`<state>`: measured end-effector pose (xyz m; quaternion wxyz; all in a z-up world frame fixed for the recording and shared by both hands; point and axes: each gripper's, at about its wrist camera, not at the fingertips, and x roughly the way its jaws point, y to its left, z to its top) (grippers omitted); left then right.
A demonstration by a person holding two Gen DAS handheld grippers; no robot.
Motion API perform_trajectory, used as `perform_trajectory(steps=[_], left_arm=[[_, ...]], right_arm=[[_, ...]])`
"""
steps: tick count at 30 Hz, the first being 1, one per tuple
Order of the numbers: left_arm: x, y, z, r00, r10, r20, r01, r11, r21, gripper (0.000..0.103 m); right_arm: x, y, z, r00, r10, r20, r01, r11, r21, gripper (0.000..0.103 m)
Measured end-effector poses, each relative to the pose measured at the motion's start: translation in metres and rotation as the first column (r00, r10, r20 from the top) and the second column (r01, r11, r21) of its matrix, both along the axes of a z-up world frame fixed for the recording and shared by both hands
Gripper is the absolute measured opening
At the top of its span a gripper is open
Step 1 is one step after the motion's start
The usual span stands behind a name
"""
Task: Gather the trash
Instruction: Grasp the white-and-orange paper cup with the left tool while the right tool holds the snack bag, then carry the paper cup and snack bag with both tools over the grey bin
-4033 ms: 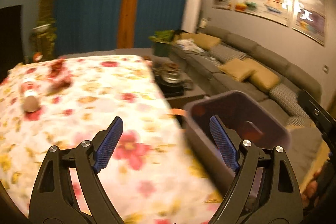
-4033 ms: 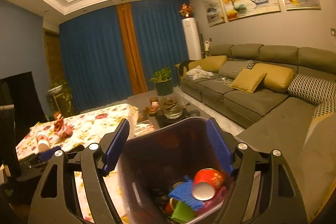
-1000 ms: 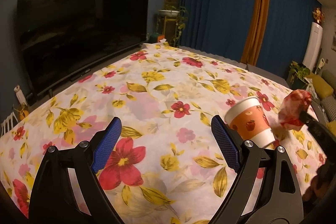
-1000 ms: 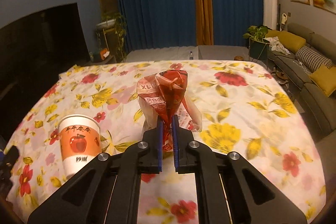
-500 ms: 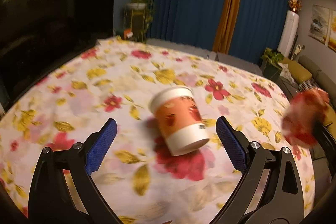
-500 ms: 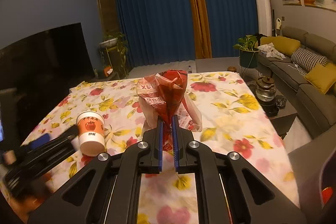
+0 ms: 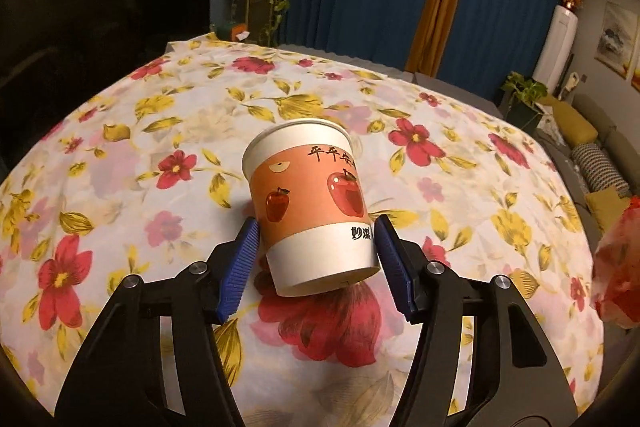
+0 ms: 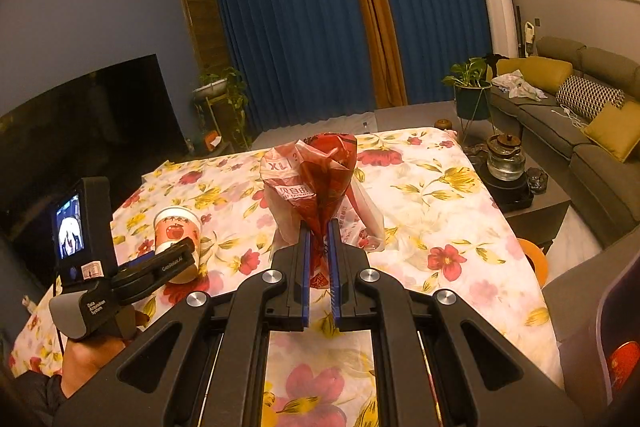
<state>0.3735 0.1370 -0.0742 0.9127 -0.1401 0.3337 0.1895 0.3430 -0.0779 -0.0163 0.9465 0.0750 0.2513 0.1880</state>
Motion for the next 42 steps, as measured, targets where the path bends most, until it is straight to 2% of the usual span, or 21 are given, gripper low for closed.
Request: perform_trajectory(steps=[7,14,20,26,31,34,39,42], left_arm=[[-0.013,-0.009,0.006,0.999,-0.040,0.028,0.039,0.999,0.030,0.057],[-0.049,-0.029,0.034,0.990,-0.095,0.102,0.088,0.993,0.073,0.057],[-0.080,-0.065,0.059,0.972,-0.176,0.159,0.158,0.981,0.115,0.057],[-0.105,-0.106,0.073,0.946,-0.260,0.195,0.237,0.962,0.137,0.057],[-0.126,-0.158,0.082,0.902,-0.373,0.218,0.345,0.926,0.156,0.057],[-0.134,-0.196,0.085,0.864,-0.448,0.231,0.420,0.893,0.162,0.057],[-0.143,-0.260,0.087,0.774,-0.578,0.258,0.559,0.816,0.150,0.057],[-0.144,-0.296,0.086,0.712,-0.645,0.276,0.633,0.761,0.146,0.057]], right_arm=[[-0.003,0.001,0.001,1.000,0.004,0.008,-0.004,1.000,-0.007,0.009],[-0.018,0.000,0.008,1.000,0.011,0.025,-0.010,1.000,-0.016,0.009],[-0.045,-0.018,0.022,0.998,-0.009,0.063,0.010,1.000,-0.014,0.009],[-0.081,-0.060,0.034,0.992,-0.063,0.111,0.065,0.998,-0.013,0.009],[-0.111,-0.105,0.038,0.981,-0.132,0.139,0.136,0.991,-0.015,0.009],[-0.131,-0.141,0.040,0.967,-0.202,0.156,0.206,0.979,-0.007,0.009],[-0.155,-0.202,0.038,0.924,-0.340,0.173,0.345,0.939,-0.001,0.009],[-0.165,-0.234,0.035,0.901,-0.402,0.162,0.405,0.914,0.015,0.009]])
